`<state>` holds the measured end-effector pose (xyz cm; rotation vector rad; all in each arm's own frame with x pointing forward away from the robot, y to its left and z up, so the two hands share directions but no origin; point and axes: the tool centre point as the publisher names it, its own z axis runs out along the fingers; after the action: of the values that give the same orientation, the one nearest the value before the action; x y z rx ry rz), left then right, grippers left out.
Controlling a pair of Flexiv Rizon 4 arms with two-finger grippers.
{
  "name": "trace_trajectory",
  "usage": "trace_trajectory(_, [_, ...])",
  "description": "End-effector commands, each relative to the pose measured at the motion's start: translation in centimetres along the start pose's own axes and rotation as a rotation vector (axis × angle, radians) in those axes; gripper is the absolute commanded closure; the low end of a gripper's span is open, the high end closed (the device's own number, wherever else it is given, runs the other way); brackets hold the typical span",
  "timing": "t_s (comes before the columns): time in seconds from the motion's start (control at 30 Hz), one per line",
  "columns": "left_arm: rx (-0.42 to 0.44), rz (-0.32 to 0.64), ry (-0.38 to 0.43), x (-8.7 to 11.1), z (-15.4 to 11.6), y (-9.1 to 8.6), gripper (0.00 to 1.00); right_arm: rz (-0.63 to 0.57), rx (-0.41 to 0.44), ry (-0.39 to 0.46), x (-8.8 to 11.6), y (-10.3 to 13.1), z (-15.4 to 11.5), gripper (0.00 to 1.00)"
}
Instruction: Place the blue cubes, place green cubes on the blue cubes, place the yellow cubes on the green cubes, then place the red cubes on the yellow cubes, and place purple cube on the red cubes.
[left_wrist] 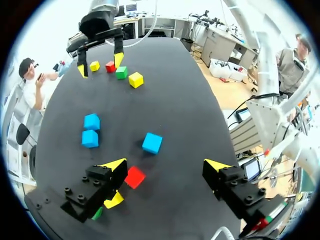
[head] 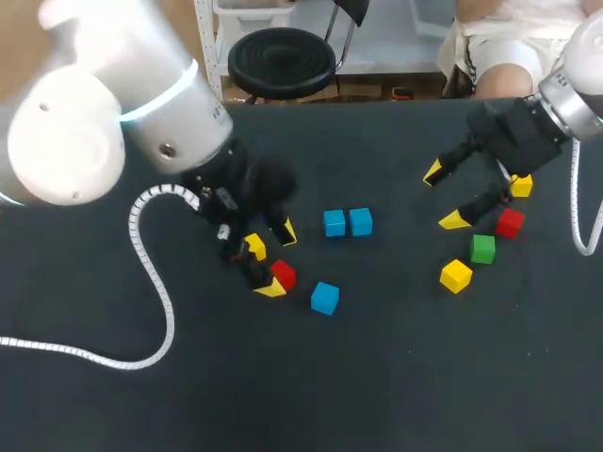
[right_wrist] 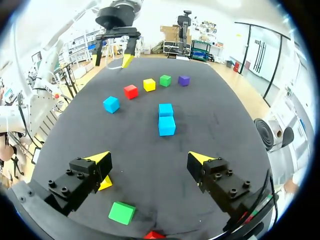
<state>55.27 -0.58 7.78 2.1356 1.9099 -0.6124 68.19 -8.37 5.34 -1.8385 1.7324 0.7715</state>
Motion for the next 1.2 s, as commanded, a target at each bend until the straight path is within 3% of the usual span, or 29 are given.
trace_trajectory(0.03, [0.011,-0.01,0.05,-0.5,0.9,0.8,0.0,-0.001,0.002,-0.002,0.0,0.1,0.0,0.0])
trace_trajectory(0.53, [0.011,-0.01,0.05,-0.5,0.9,0.8,0.0,-0.001,0.002,-0.002,0.0,0.1,0.0,0.0])
trace_trajectory(0.63, [0.008,0.069,0.011,-2.6,1.1,1.1,0.0,-0.001,0.002,-0.002,0.0,0.1,0.0,0.0])
trace_trajectory(0.83, [0.039,0.152,-0.024,-5.3,3.3,-0.9,0.0,-0.001,0.002,-0.002,0.0,0.1,0.0,0.0])
trace_trajectory(1.0, [0.07,0.137,-0.039,-5.2,4.7,-2.0,0.0,-0.001,0.002,-0.002,0.0,0.1,0.0,0.0])
trace_trajectory(1.2, [0.011,0.115,-0.029,-4.3,4.7,-2.4,0.0,-0.001,0.002,-0.002,0.0,0.1,0.0,0.0])
